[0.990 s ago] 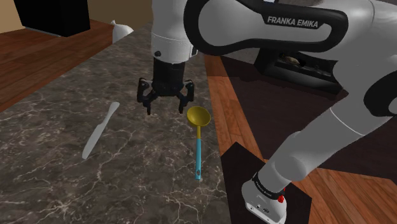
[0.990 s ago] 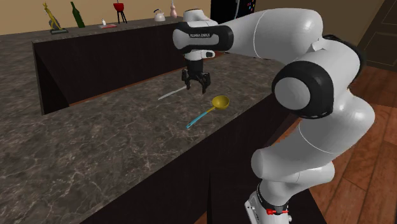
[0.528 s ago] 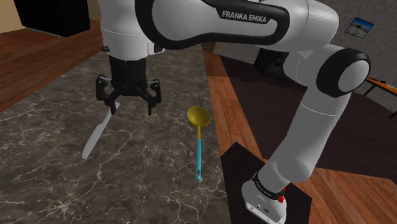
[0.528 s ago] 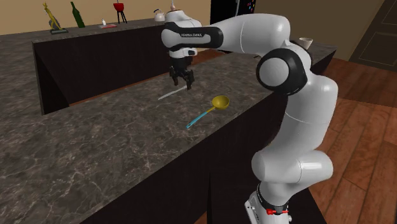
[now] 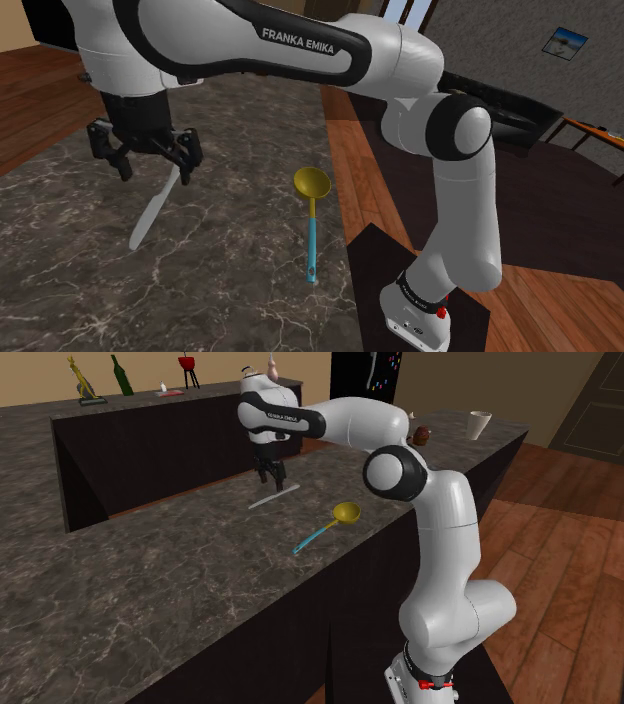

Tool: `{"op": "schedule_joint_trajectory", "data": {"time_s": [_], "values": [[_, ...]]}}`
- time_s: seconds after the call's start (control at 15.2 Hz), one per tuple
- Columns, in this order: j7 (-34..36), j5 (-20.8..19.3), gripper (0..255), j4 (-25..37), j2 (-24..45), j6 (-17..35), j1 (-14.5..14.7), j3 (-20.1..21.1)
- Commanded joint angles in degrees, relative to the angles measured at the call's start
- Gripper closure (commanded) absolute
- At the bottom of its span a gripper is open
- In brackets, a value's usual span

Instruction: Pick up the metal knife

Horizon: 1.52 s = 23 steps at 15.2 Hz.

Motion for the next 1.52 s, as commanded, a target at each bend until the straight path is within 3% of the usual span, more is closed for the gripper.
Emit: {"op": "schedule_joint_trajectory", "data": {"time_s": [0.0,0.4,0.46,0.99,1.45], "values": [[0.4,-0.3,0,-0.8,0.5,1.2,0.1,-0.2],[0.9,0.0,0,-5.7,-0.1,5.2,-1.4,0.0],[0.9,0.1,255,-5.9,-0.3,5.2,-1.5,0.0],[0.9,0.1,255,-6.2,-0.4,5.4,-1.6,0.0],[0.3,-0.4,255,0.9,0.8,-0.2,0.6,-0.3]]}}
